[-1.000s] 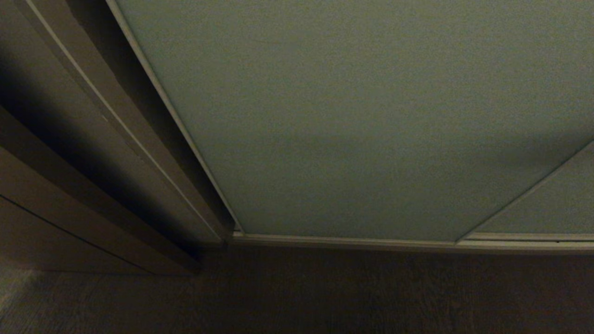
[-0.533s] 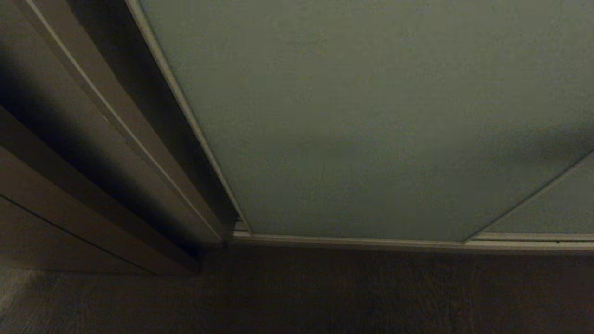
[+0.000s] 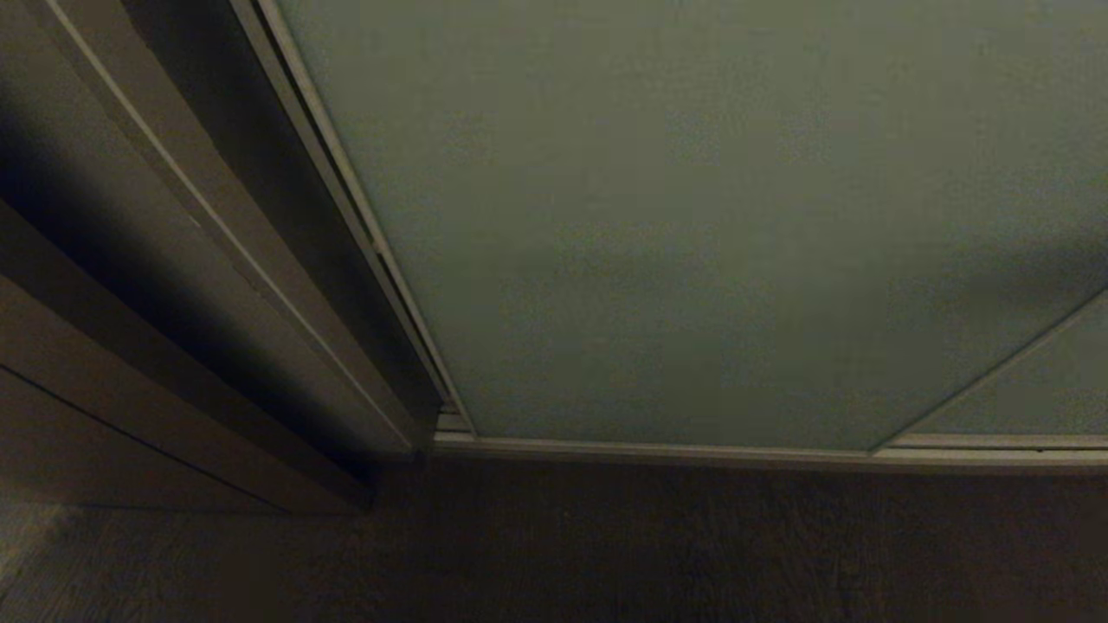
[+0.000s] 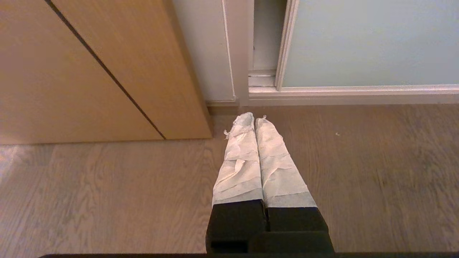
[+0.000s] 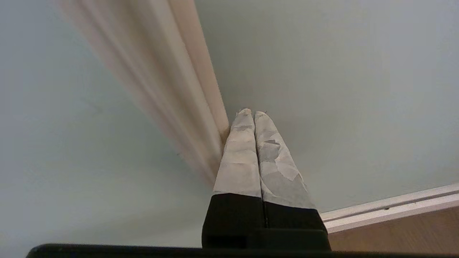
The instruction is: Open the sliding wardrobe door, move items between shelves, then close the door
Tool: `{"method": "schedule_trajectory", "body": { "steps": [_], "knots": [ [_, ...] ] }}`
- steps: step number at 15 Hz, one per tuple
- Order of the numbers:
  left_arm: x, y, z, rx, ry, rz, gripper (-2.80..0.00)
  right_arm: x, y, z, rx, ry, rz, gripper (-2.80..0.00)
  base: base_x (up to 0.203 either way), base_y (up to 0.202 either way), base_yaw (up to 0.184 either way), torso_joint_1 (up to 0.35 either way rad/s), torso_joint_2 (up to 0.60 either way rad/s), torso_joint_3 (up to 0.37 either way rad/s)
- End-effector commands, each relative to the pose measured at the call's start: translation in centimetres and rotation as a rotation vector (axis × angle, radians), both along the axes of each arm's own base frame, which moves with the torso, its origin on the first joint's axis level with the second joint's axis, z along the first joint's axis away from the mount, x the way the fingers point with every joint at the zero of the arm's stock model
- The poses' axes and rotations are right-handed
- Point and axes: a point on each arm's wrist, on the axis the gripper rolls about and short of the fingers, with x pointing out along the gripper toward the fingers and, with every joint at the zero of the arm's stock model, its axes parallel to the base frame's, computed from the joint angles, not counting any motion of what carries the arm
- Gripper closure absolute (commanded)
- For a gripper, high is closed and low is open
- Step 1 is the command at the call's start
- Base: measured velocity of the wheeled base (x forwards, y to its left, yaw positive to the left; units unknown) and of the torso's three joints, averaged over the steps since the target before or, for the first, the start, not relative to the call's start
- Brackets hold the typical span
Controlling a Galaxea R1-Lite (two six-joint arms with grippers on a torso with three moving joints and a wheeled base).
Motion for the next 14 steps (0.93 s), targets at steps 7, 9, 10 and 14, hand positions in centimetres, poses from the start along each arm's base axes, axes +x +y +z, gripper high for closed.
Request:
{"method": "schedule_trajectory", "body": {
  "steps": [7,9,10,14],
  "knots": [
    [0.0,0.0,0.0,0.000,0.001,0.000,0.00,1.1,1.8,-0.3,0.009,0.007,0.069,0.00,0.000,0.000,0.000,0.000,0.00,0.000],
    [0.0,0.0,0.0,0.000,0.001,0.000,0.00,0.9,2.3,-0.2,0.008,0.006,0.077,0.00,0.000,0.000,0.000,0.000,0.00,0.000],
    [0.0,0.0,0.0,0.000,0.001,0.000,0.00,0.7,2.4,0.0,0.005,0.002,0.075,0.00,0.000,0.000,0.000,0.000,0.00,0.000],
    [0.0,0.0,0.0,0.000,0.001,0.000,0.00,-1.0,3.7,0.0,0.000,0.012,0.076,0.00,0.000,0.000,0.000,0.000,0.00,0.000]
  ]
}}
